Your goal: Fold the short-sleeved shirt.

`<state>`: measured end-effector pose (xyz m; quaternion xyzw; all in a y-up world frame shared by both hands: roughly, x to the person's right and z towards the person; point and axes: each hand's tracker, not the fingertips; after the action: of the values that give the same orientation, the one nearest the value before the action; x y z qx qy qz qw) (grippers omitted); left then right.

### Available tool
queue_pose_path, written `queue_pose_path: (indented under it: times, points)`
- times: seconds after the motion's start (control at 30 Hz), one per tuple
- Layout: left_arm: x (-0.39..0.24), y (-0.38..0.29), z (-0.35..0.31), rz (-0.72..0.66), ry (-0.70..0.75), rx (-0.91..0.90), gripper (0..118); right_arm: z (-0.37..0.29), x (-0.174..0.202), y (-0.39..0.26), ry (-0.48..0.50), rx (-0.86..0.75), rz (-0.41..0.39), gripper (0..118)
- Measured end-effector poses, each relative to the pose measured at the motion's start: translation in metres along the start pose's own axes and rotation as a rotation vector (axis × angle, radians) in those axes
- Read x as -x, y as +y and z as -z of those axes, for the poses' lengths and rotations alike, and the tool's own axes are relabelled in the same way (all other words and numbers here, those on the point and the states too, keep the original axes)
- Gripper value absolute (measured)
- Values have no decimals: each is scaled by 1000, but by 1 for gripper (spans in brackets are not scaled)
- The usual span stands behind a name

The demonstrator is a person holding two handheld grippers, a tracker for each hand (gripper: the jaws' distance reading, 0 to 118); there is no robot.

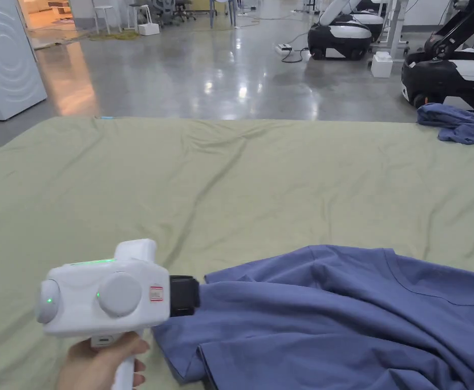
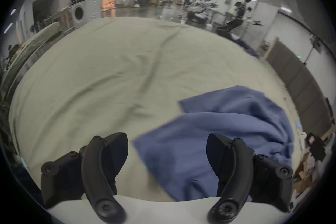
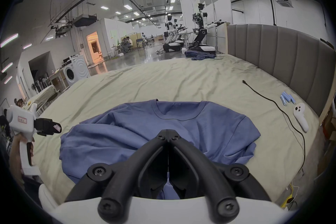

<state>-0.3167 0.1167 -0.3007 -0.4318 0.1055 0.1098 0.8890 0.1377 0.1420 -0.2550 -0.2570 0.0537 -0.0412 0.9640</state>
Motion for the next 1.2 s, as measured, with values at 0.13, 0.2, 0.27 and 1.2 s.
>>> queue_pose_path:
  times: [0.13, 0.2, 0.27, 1.2]
  points:
    - [3, -6, 45, 80, 83, 94, 98, 14, 6, -2, 4, 30, -44, 2]
    - [-3, -15, 59, 74, 67, 95, 95, 21, 9, -3, 8, 40, -50, 2]
    - [-7, -15, 51, 68, 101, 51, 80, 26, 12, -3, 10, 48, -53, 2]
    - [24, -35, -54, -83, -222, -135, 4, 308, 168, 80, 358, 548, -683, 88]
